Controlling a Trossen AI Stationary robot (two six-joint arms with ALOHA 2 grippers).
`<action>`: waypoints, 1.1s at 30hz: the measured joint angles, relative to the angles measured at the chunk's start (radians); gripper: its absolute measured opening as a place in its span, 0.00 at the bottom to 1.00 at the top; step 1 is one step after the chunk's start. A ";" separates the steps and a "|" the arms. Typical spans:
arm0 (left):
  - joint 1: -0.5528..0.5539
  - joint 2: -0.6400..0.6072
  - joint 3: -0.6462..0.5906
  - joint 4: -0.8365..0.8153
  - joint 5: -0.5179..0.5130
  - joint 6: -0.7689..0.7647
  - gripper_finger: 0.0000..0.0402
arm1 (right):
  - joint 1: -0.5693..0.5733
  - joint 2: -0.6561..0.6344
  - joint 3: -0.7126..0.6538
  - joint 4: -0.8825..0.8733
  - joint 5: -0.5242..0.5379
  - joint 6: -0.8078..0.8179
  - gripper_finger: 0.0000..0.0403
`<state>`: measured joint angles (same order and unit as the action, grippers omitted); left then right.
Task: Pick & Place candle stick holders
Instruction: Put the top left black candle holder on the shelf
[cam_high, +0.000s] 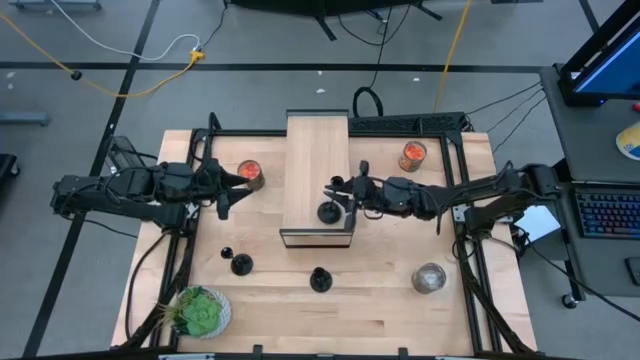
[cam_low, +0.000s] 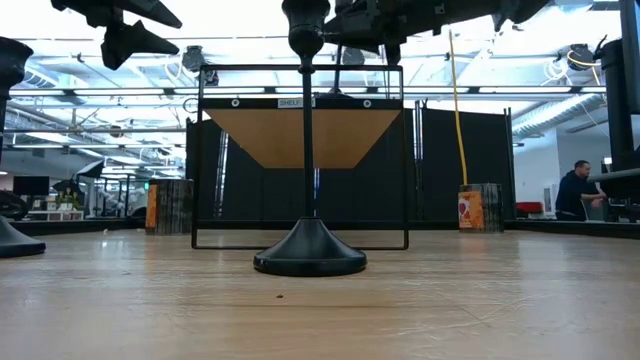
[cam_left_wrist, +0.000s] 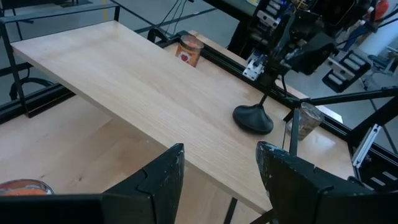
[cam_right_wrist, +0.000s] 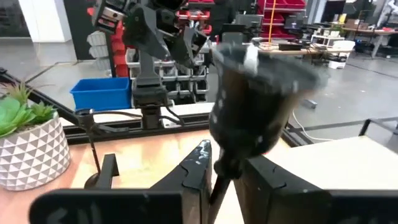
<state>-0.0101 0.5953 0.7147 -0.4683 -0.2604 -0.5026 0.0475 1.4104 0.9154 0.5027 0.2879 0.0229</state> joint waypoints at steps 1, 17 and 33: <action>0.000 0.000 0.000 0.000 0.000 0.000 0.52 | 0.000 -0.007 0.000 -0.003 0.000 -0.002 0.12; 0.000 0.000 0.000 0.003 -0.002 -0.008 0.52 | 0.000 -0.025 0.000 -0.036 -0.004 0.003 0.12; 0.000 0.000 0.000 0.003 -0.002 -0.011 0.52 | 0.000 -0.025 0.000 -0.036 -0.058 0.082 0.18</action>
<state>-0.0101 0.5953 0.7151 -0.4656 -0.2626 -0.5137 0.0475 1.3853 0.9154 0.4664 0.2302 0.1047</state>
